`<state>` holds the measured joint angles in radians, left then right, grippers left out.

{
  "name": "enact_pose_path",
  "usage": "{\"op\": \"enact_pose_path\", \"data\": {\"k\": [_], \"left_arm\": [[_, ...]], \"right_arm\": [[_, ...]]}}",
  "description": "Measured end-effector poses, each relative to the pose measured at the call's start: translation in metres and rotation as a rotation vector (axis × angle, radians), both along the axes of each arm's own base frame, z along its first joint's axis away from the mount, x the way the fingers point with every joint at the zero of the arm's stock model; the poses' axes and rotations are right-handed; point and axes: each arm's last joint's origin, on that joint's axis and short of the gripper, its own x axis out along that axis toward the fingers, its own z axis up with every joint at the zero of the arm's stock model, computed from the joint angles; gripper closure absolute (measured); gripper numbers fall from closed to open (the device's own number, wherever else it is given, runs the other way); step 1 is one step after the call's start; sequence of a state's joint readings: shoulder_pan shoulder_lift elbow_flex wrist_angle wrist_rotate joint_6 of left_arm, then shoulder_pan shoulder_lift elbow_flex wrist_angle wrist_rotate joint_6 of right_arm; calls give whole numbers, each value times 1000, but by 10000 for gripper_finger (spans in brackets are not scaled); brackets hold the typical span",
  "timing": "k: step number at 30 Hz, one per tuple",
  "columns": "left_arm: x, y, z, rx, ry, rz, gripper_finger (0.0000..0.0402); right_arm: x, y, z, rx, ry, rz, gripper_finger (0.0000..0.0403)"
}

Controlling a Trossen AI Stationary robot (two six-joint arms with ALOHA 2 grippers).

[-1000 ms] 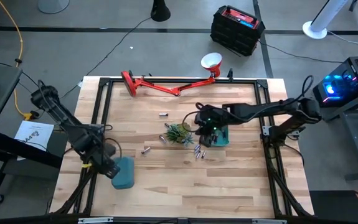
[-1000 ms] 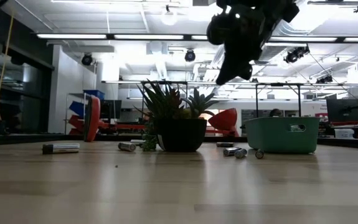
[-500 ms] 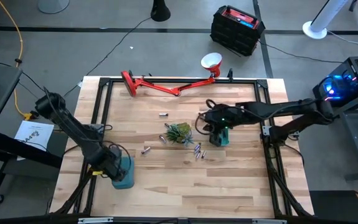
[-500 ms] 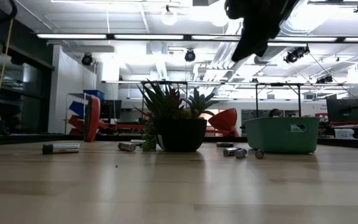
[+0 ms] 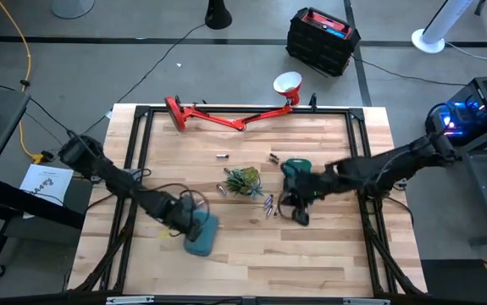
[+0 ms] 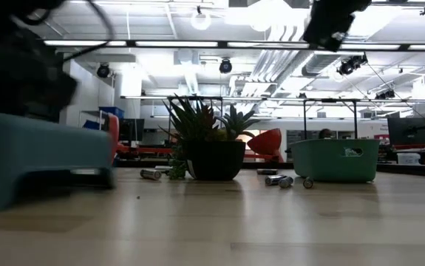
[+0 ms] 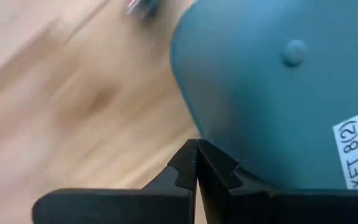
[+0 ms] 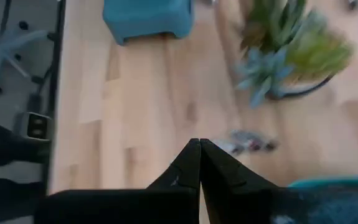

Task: Sort batteries
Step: Prepare the blue bin

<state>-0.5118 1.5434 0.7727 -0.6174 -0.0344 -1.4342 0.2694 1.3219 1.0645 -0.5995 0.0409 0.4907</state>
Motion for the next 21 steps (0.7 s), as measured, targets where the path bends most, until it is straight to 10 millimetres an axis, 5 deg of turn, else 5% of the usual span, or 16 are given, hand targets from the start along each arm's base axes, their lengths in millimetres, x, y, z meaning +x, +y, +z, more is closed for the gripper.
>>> {"op": "enact_pose_path", "data": {"k": [6,12,21], "left_arm": [[39,11,-12,39,-239,-155,401],[65,18,-23,32,-369,-273,401],[41,25,23,58,-349,-400,401]], "right_arm": [[16,55,-33,150,47,-173,403],[45,103,-92,272,50,-285,403],[91,119,-163,258,148,-362,403]]}}
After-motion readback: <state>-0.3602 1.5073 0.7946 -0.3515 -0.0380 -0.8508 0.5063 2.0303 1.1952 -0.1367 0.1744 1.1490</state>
